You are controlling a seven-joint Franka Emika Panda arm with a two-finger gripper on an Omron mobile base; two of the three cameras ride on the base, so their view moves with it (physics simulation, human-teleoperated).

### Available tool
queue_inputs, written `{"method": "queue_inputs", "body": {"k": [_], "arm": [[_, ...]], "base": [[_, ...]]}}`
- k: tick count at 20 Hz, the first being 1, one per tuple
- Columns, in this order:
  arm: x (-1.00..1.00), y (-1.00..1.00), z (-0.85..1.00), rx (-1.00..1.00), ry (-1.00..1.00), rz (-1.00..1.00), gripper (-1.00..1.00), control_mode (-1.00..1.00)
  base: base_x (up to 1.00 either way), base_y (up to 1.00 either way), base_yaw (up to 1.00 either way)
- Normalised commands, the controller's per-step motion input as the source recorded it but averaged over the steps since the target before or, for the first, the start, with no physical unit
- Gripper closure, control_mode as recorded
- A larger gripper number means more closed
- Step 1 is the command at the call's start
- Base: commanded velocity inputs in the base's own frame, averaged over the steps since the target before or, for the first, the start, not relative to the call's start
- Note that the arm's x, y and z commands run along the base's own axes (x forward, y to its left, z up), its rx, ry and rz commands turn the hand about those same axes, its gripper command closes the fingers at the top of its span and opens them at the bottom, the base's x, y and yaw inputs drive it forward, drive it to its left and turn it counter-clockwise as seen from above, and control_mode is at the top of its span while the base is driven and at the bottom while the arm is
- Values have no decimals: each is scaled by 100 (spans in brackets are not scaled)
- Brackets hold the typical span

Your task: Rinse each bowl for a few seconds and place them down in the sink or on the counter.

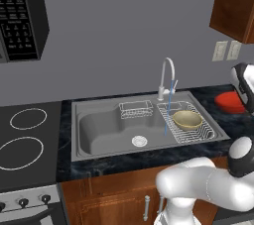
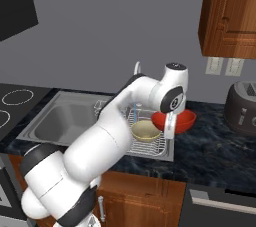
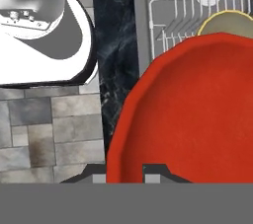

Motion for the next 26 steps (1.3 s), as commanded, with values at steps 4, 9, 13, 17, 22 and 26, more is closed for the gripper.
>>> {"method": "queue_inputs", "body": {"k": [4,9,13,17,22,26], "arm": [[1,22,0,0,-1,3,100,-100],[5,23,1,0,0,3,100,-100],[4,20,1,0,0,3,100,-100],[3,19,0,0,0,3,100,-100],[2,17,0,0,0,4,100,-100],[4,22,0,0,0,4,100,-100]], "base": [[0,0,0],[0,0,0],[0,0,0],[0,0,0],[0,0,0],[0,0,0]]}}
